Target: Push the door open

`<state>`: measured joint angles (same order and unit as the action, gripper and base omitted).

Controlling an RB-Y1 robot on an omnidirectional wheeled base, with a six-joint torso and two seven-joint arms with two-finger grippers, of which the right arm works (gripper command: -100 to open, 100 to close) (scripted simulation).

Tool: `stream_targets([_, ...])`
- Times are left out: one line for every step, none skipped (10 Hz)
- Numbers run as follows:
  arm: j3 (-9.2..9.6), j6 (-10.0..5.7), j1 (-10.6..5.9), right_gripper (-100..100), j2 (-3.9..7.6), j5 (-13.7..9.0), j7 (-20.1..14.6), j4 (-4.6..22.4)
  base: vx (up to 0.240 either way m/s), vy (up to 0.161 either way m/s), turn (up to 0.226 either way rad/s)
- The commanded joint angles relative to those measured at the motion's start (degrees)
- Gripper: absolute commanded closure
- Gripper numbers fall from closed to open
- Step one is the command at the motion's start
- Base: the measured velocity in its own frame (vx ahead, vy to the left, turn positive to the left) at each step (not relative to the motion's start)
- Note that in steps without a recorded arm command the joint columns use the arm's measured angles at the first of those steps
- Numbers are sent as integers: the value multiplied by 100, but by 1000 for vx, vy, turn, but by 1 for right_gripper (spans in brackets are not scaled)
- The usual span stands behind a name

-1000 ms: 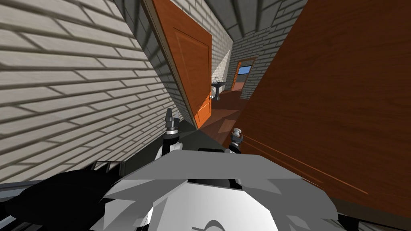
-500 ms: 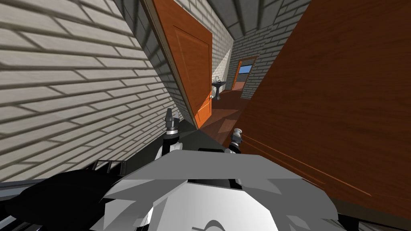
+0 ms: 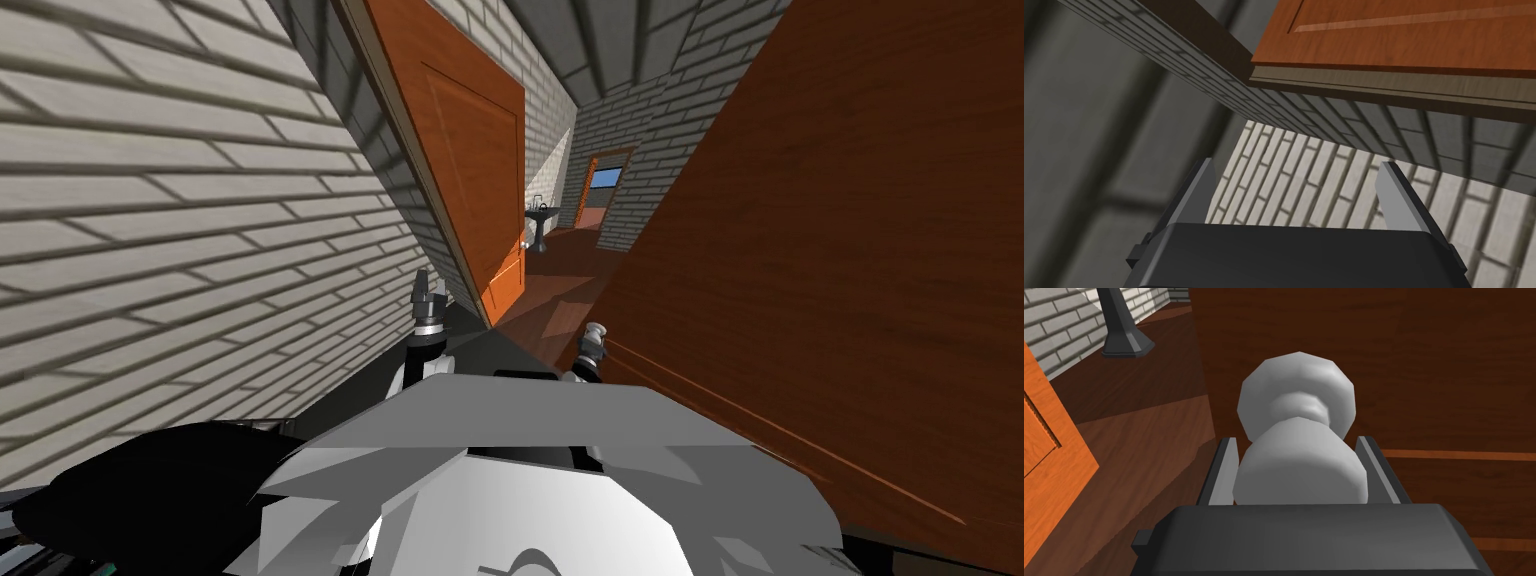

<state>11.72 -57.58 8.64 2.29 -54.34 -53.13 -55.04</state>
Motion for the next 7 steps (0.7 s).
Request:
stream_targets([-121,-46,-40,100,69,-66,22,-59,193,-55,-39])
stream_targets([-184,-62,-40,100,82,-113,37,-59,196,-42,-57])
stream_targets([-251,-79,-41,100,94,-162,54,-58,197,-41,-63])
stream_targets([-321,-97,-42,100,104,-215,72,-57,208,-50,-42])
stream_targets([-395,-116,-42,100,112,-270,90,-56,203,-48,-69])
stream_targets([-470,-135,-43,100,118,-326,109,-54,189,-67,-78])
stream_targets([-470,-135,-43,100,118,-326,109,-54,145,-50,-21])
